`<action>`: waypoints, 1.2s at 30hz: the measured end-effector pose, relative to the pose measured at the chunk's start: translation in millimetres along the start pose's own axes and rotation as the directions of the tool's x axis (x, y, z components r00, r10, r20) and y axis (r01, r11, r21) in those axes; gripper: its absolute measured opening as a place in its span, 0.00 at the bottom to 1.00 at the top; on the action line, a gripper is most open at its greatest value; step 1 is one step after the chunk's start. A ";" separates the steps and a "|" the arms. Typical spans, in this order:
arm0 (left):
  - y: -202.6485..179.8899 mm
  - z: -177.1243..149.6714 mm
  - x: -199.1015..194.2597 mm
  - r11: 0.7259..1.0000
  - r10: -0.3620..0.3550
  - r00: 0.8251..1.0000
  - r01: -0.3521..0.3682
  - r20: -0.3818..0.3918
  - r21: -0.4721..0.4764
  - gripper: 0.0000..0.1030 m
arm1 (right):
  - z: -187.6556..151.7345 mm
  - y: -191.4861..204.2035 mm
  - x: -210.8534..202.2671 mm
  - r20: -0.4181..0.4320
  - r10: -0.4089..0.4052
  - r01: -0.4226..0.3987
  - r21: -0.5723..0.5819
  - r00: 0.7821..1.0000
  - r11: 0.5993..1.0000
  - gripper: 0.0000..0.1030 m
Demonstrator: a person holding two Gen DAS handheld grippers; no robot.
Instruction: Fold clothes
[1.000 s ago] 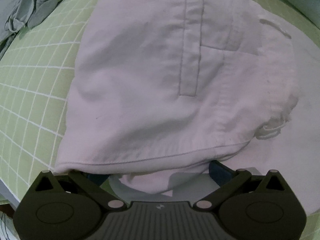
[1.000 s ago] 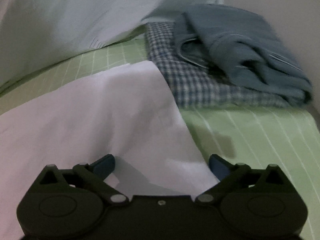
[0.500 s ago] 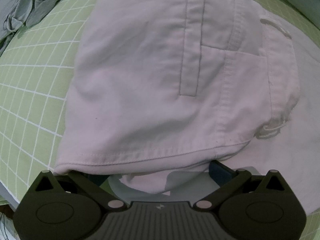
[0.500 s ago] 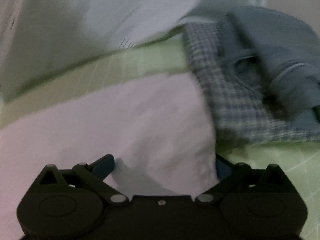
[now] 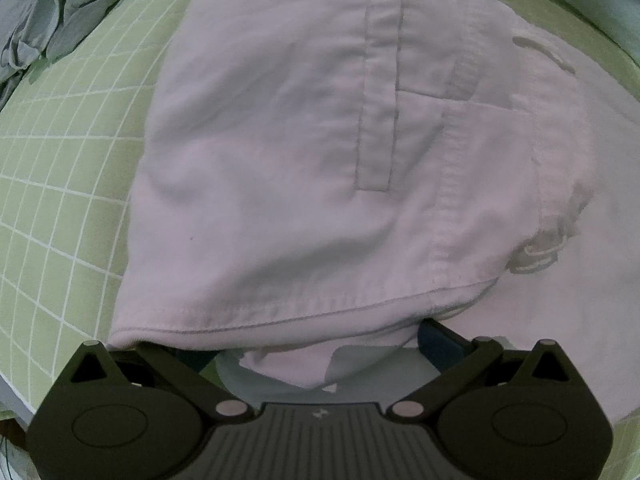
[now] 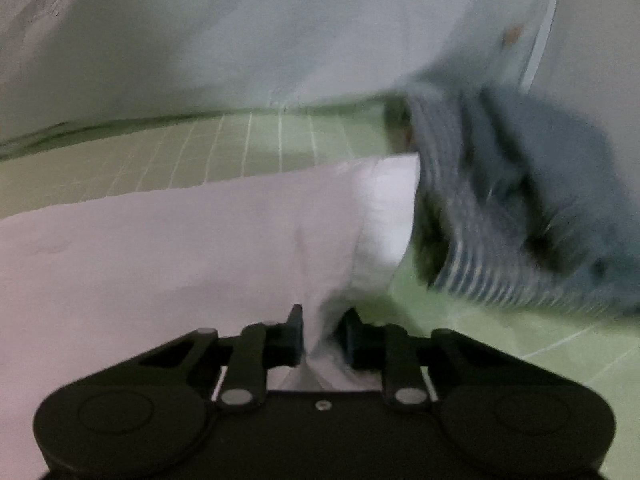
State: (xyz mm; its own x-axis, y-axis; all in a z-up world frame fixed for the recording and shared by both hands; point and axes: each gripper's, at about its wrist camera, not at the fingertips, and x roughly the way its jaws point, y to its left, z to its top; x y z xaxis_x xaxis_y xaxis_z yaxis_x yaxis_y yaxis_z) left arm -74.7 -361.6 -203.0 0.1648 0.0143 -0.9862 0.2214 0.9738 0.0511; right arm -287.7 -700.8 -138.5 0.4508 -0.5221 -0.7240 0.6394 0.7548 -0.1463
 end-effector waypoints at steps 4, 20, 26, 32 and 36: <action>-4.9 -1.9 -2.0 1.000 -0.015 1.000 0.014 0.020 0.015 1.00 | 22.0 74.4 -52.9 0.103 -0.086 0.093 -0.066 0.991 0.993 0.18; 12.5 -0.1 -15.3 0.979 -0.188 0.982 0.185 0.034 0.088 1.00 | -29.8 195.8 -156.6 0.185 0.215 -0.199 -0.101 0.959 0.975 0.83; 58.3 -23.2 -24.7 0.966 -0.243 0.968 0.237 0.061 0.100 1.00 | -55.3 93.4 -134.3 0.137 0.092 -0.104 0.086 0.986 0.991 0.84; 68.1 -31.9 -35.9 0.960 -0.265 0.960 0.252 0.093 0.124 1.00 | -85.3 42.4 -100.6 0.073 0.167 -0.177 0.151 0.983 0.973 0.83; 63.2 -29.6 -28.1 0.959 -0.263 0.961 0.250 0.086 0.132 1.00 | -94.4 43.1 -80.2 0.041 0.241 -0.244 0.194 0.970 0.950 0.32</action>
State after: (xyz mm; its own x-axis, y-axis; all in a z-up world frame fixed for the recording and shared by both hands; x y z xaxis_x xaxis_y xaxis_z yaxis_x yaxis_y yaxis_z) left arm -93.8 -293.8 -176.7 0.1825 -0.2614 -0.9478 0.3803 0.9077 -0.1771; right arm -355.0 -589.0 -150.4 0.6164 -0.3411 -0.7097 0.6183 0.7677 0.1681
